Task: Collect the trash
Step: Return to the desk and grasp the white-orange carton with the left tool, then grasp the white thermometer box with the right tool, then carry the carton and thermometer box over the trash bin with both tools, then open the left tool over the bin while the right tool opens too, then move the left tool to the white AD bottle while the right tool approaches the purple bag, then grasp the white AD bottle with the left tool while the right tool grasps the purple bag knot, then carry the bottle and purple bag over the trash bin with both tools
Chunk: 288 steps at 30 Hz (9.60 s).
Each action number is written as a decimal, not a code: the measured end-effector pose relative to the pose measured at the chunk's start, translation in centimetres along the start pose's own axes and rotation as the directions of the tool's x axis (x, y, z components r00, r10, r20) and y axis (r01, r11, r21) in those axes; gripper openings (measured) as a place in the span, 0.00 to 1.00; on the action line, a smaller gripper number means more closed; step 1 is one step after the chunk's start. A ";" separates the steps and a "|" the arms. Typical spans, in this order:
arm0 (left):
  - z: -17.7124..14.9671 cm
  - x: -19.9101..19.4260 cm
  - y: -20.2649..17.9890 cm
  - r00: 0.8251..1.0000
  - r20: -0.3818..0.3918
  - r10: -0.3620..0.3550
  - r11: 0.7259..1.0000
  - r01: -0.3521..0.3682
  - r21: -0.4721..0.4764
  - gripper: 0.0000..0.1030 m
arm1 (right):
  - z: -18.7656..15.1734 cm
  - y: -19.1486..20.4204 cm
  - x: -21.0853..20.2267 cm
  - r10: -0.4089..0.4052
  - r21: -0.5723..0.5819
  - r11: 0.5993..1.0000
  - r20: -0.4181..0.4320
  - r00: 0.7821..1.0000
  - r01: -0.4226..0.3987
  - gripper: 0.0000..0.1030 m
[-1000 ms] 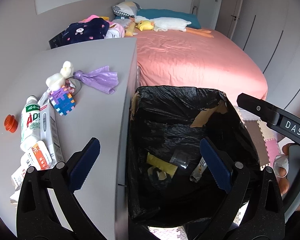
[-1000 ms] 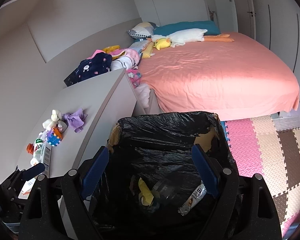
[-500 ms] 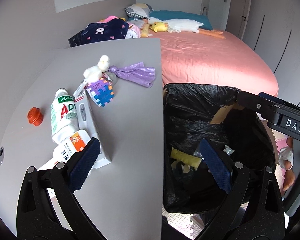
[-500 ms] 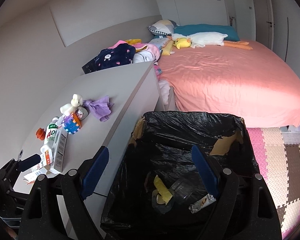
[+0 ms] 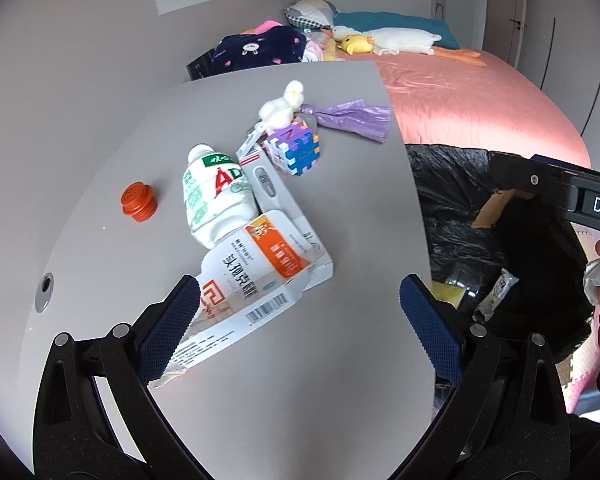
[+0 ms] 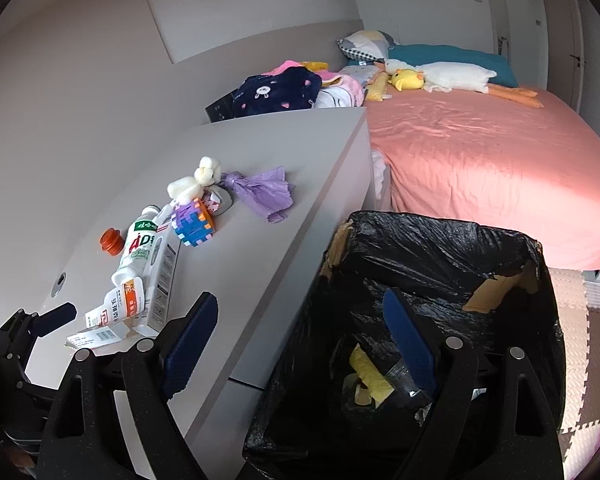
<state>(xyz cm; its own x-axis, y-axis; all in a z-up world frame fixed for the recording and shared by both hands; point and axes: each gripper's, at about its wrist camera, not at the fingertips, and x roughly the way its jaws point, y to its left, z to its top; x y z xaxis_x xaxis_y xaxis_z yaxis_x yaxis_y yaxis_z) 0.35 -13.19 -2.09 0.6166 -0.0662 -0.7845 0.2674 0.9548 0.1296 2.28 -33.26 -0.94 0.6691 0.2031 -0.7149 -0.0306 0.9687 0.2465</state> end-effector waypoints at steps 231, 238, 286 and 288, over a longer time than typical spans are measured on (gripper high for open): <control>6.4 11.6 9.2 0.997 -0.062 -0.052 0.929 0.026 -0.369 0.94 | 7.7 2.7 12.0 -0.079 -0.216 0.974 -0.055 0.995 0.066 0.80; 6.5 12.7 10.2 0.995 -0.080 -0.055 0.925 0.021 -0.378 0.91 | 8.7 4.5 14.4 -0.091 -0.270 0.960 -0.062 0.994 0.071 0.80; 6.0 6.6 9.4 0.999 0.046 0.005 0.932 0.012 -0.363 0.64 | 9.5 1.9 9.4 -0.020 -0.137 0.990 0.022 1.000 0.023 0.10; 6.0 5.8 9.0 0.998 0.058 -0.001 0.932 0.022 -0.362 0.64 | 9.5 1.7 8.7 -0.018 -0.134 0.991 0.028 0.999 0.022 0.10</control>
<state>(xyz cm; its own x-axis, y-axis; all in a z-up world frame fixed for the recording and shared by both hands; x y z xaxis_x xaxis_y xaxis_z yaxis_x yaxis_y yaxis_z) 10.81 -6.77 -1.83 0.6583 -0.0841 -0.7480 -0.0052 0.9932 -0.1163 15.09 -31.24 -0.58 0.6903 0.1812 -0.7004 -0.1152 0.9833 0.1409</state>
